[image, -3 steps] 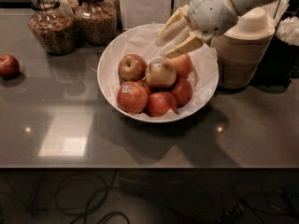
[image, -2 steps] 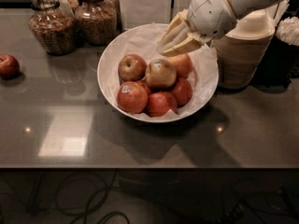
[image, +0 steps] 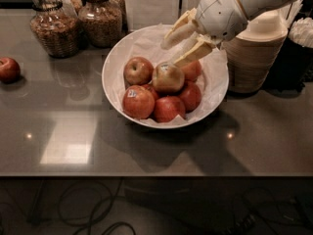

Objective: Pick apple from white bowl

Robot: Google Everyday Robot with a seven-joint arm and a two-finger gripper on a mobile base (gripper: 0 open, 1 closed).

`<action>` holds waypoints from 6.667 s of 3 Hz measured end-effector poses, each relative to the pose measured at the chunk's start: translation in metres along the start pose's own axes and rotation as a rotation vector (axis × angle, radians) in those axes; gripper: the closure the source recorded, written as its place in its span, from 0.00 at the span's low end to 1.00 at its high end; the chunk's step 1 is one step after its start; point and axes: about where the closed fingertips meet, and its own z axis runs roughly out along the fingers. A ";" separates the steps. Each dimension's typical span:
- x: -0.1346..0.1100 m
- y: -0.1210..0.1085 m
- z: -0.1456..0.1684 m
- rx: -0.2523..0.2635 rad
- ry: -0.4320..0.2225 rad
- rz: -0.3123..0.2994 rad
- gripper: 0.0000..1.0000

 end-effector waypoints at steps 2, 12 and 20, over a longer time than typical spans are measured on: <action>0.001 0.007 0.002 0.009 -0.003 0.018 0.00; 0.062 0.004 0.036 -0.070 -0.003 0.135 0.21; 0.048 -0.004 0.040 -0.080 -0.015 0.112 1.00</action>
Offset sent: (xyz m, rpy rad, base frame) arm -0.0099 -0.0082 -0.0059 0.0104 0.0139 -0.0340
